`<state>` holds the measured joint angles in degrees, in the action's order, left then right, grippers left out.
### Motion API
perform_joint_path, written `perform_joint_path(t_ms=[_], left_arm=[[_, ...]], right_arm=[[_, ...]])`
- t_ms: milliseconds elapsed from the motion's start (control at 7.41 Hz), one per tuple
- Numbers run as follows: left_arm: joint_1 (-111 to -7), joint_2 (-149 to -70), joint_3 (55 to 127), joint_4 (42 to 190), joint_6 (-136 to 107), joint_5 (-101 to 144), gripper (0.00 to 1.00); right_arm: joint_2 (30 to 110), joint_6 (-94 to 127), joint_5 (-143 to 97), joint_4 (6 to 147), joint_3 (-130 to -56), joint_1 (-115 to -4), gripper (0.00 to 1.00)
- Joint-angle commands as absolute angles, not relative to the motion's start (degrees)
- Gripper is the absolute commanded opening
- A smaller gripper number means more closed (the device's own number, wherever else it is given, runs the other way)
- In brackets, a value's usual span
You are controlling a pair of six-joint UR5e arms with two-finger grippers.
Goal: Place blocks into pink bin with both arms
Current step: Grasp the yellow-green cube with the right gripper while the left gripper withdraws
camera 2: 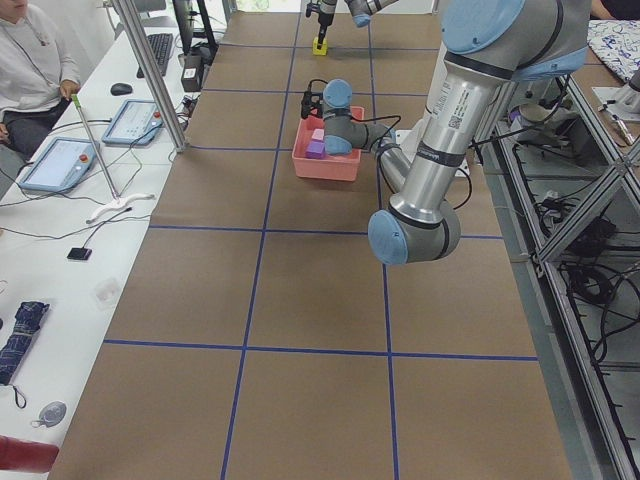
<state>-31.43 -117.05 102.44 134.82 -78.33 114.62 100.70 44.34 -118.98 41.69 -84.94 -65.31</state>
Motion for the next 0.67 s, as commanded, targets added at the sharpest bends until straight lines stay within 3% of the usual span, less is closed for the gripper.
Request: perform_joint_path(t_ms=[0, 540], left_arm=[[-32.8, -115.9, 104.7, 134.6, -77.2, 117.1, 1.0], [-54.2, -100.3, 105.2, 134.5, -47.6, 138.7, 1.0]], right_arm=[[99.9, 44.9, -120.9, 43.1, -88.0, -65.4, 0.0], [93.5, 48.6, -124.2, 74.8, -110.0, -66.9, 0.0]])
